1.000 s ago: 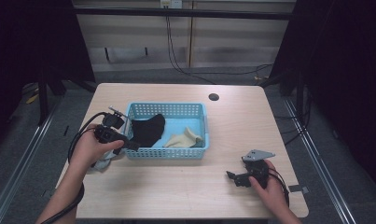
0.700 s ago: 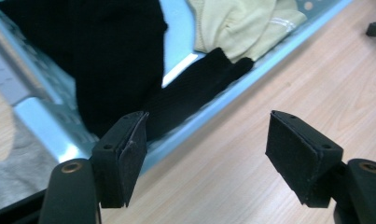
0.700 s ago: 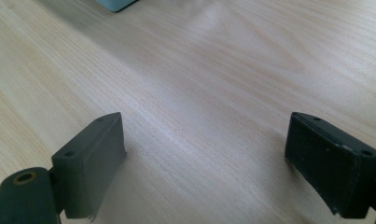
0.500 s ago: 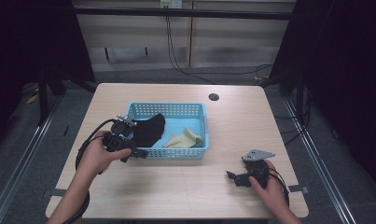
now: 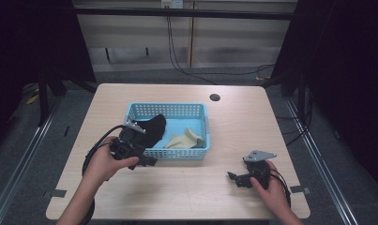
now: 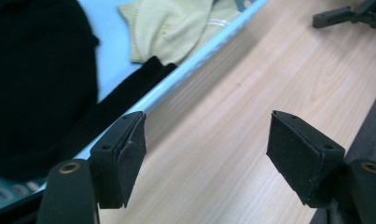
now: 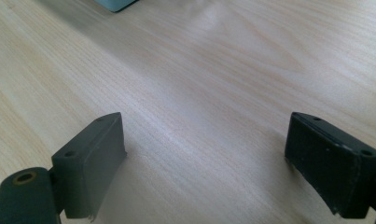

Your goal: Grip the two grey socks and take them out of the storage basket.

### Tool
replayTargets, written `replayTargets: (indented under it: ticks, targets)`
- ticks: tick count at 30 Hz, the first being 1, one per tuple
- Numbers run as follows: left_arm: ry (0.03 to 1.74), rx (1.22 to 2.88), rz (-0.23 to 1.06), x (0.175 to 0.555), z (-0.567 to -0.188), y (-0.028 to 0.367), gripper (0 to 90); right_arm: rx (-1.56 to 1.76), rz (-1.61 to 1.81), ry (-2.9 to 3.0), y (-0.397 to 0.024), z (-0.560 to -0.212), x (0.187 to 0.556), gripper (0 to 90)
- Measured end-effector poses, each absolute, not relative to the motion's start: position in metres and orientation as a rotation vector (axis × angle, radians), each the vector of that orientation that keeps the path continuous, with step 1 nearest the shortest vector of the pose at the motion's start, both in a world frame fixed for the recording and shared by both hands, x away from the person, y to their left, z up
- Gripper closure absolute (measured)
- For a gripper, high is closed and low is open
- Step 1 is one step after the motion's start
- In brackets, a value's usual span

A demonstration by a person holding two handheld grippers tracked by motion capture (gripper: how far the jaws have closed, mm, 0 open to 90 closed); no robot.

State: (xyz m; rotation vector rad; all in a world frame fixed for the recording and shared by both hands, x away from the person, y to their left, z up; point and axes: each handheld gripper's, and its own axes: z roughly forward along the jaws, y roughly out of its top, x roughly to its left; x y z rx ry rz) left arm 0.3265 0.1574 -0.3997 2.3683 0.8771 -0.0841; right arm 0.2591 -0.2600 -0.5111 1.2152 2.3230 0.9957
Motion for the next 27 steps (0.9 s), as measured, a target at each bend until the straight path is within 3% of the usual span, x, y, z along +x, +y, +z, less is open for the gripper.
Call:
replayTargets:
  ticks: [18,27]
  targets:
    - [0.804,2.399,-0.132,0.316,-0.443,0.141,26.4,1.216,0.996,2.322,-0.260,-0.511,0.259,11.5]
    - [0.748,2.436,-0.093,0.312,-0.471,0.136,25.7,1.215,0.996,2.323,-0.260,-0.511,0.259,11.5]
